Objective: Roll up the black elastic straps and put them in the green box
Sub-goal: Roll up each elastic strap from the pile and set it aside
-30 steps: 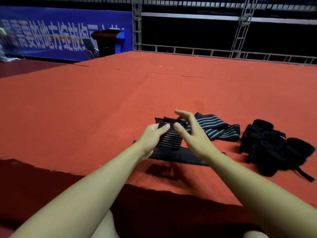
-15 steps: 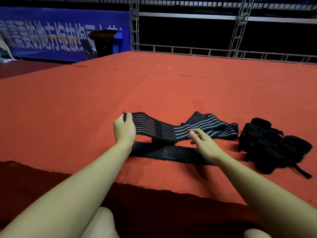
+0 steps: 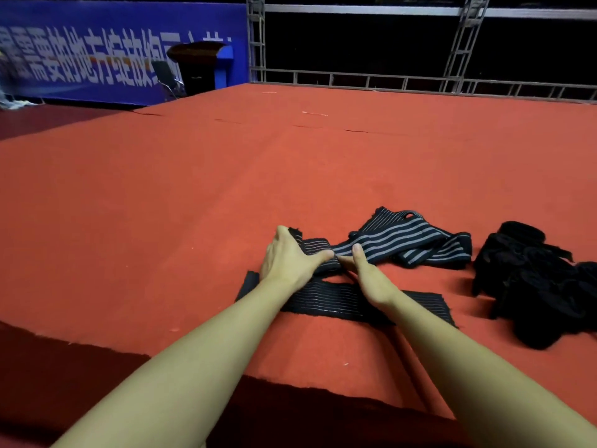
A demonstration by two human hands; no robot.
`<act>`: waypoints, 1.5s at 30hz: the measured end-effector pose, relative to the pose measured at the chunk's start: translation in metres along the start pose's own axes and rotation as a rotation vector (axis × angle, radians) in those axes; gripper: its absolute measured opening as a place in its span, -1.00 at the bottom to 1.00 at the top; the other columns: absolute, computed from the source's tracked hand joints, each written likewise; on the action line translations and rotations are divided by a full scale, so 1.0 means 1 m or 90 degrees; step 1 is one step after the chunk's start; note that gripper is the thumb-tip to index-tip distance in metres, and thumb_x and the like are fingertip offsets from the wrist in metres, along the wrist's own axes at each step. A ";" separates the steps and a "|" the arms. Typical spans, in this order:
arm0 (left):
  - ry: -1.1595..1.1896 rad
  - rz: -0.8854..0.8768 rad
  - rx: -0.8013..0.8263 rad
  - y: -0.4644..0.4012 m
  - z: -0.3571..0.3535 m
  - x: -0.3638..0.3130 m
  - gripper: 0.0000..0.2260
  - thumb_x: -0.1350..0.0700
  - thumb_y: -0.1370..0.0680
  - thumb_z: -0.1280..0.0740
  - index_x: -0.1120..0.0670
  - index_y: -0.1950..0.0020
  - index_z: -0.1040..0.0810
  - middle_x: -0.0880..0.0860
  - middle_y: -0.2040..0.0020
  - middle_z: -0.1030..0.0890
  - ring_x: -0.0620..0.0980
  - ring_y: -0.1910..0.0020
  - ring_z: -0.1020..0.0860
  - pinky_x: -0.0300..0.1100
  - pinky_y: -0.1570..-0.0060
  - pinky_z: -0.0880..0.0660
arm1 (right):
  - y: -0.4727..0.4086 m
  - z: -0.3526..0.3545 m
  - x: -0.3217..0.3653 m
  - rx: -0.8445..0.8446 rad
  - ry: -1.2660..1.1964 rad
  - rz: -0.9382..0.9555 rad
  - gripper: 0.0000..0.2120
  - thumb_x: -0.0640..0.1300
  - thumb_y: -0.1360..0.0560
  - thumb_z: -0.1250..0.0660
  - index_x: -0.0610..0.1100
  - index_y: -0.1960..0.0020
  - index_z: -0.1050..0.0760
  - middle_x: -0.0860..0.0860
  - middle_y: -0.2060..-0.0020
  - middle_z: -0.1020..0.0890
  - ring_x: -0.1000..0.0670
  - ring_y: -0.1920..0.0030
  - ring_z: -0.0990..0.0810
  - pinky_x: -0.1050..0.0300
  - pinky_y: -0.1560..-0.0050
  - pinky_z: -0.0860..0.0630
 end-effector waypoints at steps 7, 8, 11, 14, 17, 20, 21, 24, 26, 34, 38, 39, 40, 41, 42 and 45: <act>-0.175 -0.037 0.030 -0.016 -0.056 -0.009 -0.21 -0.45 -0.36 -0.43 0.03 -0.39 -0.39 0.03 -0.36 -0.49 0.11 -0.42 -0.37 0.06 -0.39 -0.32 | -0.015 0.004 -0.030 -0.019 0.034 -0.052 -0.18 0.64 -0.42 0.32 0.40 -0.25 -0.56 0.17 -0.33 -0.61 0.00 -0.48 -0.43 -0.12 -0.57 -0.17; -0.189 -0.046 0.035 -0.017 -0.061 -0.008 -0.30 -0.41 -0.40 -0.42 0.00 -0.37 -0.43 0.02 -0.34 -0.47 0.10 -0.40 -0.36 0.05 -0.38 -0.33 | -0.017 0.003 -0.032 -0.015 0.035 -0.038 -0.20 0.65 -0.41 0.33 0.43 -0.25 -0.54 0.21 -0.34 -0.59 0.05 -0.49 -0.41 -0.13 -0.59 -0.12; -0.176 -0.098 0.021 -0.021 -0.066 -0.002 -0.60 -0.21 -0.54 -0.40 -0.02 -0.28 -0.54 -0.01 -0.28 -0.48 0.08 -0.34 -0.37 0.01 -0.30 -0.39 | -0.015 0.004 -0.029 -0.022 0.011 -0.035 -0.08 0.65 -0.41 0.31 0.25 -0.43 -0.48 0.26 -0.37 -0.55 0.18 -0.49 -0.39 -0.14 -0.61 -0.05; -0.098 -0.096 -0.033 -0.023 -0.053 0.005 -0.78 -0.02 -0.63 -0.35 0.05 -0.21 -0.58 0.06 -0.23 -0.53 0.13 -0.28 -0.42 0.00 -0.23 -0.41 | -0.009 0.004 -0.022 -0.043 0.020 -0.034 0.04 0.65 -0.40 0.33 0.08 -0.50 -0.44 0.20 -0.42 -0.53 0.16 -0.50 -0.37 -0.12 -0.62 -0.06; -0.005 -0.041 -0.108 -0.028 -0.024 0.018 -0.84 0.09 -0.64 -0.32 0.11 -0.18 -0.56 0.14 -0.17 -0.54 0.19 -0.22 -0.47 0.01 -0.18 -0.39 | -0.005 0.006 -0.020 -0.060 0.068 -0.045 -0.01 0.60 -0.42 0.36 0.13 -0.50 -0.43 0.22 -0.45 -0.48 0.12 -0.54 -0.32 -0.08 -0.63 -0.03; 0.081 -0.048 -0.097 -0.032 0.001 0.031 -0.92 0.16 -0.61 -0.35 0.06 -0.09 -0.58 0.08 -0.08 -0.52 0.13 -0.14 -0.52 -0.14 -0.05 -0.36 | -0.003 0.005 -0.016 -0.059 0.110 -0.063 -0.05 0.56 -0.44 0.40 0.17 -0.53 -0.38 0.20 -0.49 -0.45 0.08 -0.57 -0.28 -0.07 -0.63 0.04; 0.089 -0.063 -0.083 -0.032 0.008 0.031 -0.94 0.16 -0.60 -0.36 0.03 -0.06 -0.57 0.05 -0.06 -0.52 0.09 -0.11 -0.53 -0.19 -0.01 -0.32 | -0.003 0.004 -0.015 -0.046 0.102 -0.072 -0.05 0.57 -0.44 0.39 0.16 -0.54 -0.36 0.21 -0.49 -0.44 0.08 -0.57 -0.26 -0.08 -0.63 0.07; 0.089 -0.100 -0.092 -0.026 0.031 0.025 -0.93 0.16 -0.59 -0.39 0.02 -0.06 -0.58 0.03 -0.03 -0.55 0.03 -0.04 -0.52 -0.22 0.00 -0.30 | -0.010 0.005 -0.018 -0.016 0.085 -0.100 0.09 0.70 -0.32 0.33 0.11 -0.57 -0.32 0.18 -0.52 -0.39 0.06 -0.60 -0.23 -0.16 -0.63 0.11; 0.090 -0.104 -0.095 -0.020 0.045 0.020 -0.93 0.14 -0.59 -0.40 0.04 -0.06 -0.59 0.03 -0.02 -0.59 0.01 -0.01 -0.53 -0.23 0.03 -0.31 | -0.009 0.002 -0.008 0.003 0.122 -0.123 -0.02 0.63 -0.42 0.34 0.13 -0.61 -0.24 0.13 -0.59 -0.27 -0.03 -0.64 -0.13 -0.16 -0.63 0.14; 0.205 -0.141 -0.032 0.010 0.093 -0.009 -0.86 0.10 -0.56 -0.47 0.12 -0.05 -0.61 0.02 0.12 -0.66 -0.04 0.18 -0.58 -0.27 0.20 -0.47 | 0.008 -0.003 0.046 -0.060 -0.195 -0.022 -0.26 0.51 -0.52 -0.10 -0.01 -0.40 -0.50 0.05 -0.39 -0.52 0.05 -0.38 -0.46 0.08 -0.47 -0.27; 0.238 -0.184 0.030 0.024 0.087 -0.028 -0.82 0.11 -0.52 -0.54 0.07 -0.06 -0.62 0.01 0.12 -0.68 -0.12 0.22 -0.59 -0.28 0.20 -0.50 | 0.021 -0.021 0.086 0.044 -0.307 0.030 -0.27 0.47 -0.33 -0.38 0.09 -0.37 -0.49 0.03 -0.33 -0.59 -0.05 -0.30 -0.58 -0.04 -0.35 -0.47; 0.242 -0.191 0.036 0.027 0.085 -0.032 -0.80 0.10 -0.50 -0.55 0.05 -0.06 -0.61 -0.01 0.12 -0.67 -0.13 0.22 -0.58 -0.31 0.21 -0.50 | 0.027 -0.023 0.094 0.077 -0.324 0.032 -0.37 0.38 -0.42 -0.39 0.04 -0.35 -0.52 -0.01 -0.24 -0.64 -0.08 -0.19 -0.64 -0.04 -0.24 -0.56; 0.247 -0.193 0.039 0.030 0.083 -0.034 -0.79 0.10 -0.49 -0.56 0.03 -0.05 -0.60 -0.02 0.13 -0.66 -0.13 0.23 -0.57 -0.34 0.23 -0.50 | 0.032 -0.023 0.098 0.104 -0.338 0.039 -0.50 0.25 -0.53 -0.38 -0.06 -0.32 -0.55 -0.06 -0.12 -0.68 -0.09 -0.06 -0.68 0.02 -0.05 -0.62; 0.256 -0.189 0.044 0.033 0.080 -0.034 -0.78 0.08 -0.48 -0.57 0.02 -0.05 -0.60 -0.03 0.12 -0.65 -0.14 0.23 -0.58 -0.36 0.25 -0.50 | 0.039 -0.022 0.101 0.120 -0.359 0.044 -0.61 0.12 -0.60 -0.37 -0.15 -0.27 -0.57 -0.11 0.00 -0.69 -0.08 0.07 -0.68 0.09 0.11 -0.63; 0.275 -0.184 0.050 0.035 0.077 -0.034 -0.77 0.07 -0.48 -0.58 0.00 -0.05 -0.60 -0.03 0.10 -0.66 -0.16 0.23 -0.59 -0.37 0.26 -0.51 | 0.048 -0.017 0.104 0.119 -0.368 0.059 -0.68 0.01 -0.62 -0.37 -0.20 -0.22 -0.59 -0.12 0.10 -0.68 -0.04 0.17 -0.67 0.15 0.22 -0.60; 0.327 -0.157 0.044 0.034 0.068 -0.026 -0.80 0.03 -0.49 -0.57 0.01 -0.04 -0.64 -0.01 0.03 -0.69 -0.22 0.18 -0.63 -0.35 0.20 -0.53 | 0.059 0.003 0.097 0.057 -0.316 0.083 -0.69 -0.04 -0.57 -0.44 -0.25 -0.18 -0.61 -0.13 0.16 -0.64 -0.01 0.26 -0.58 0.17 0.29 -0.51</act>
Point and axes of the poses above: each hand's wrist, its own y-axis away from the middle knuckle, its own z-axis out of the back of the hand, x = y × z, the point moved 7 cm from there along -y, towards the middle knuckle
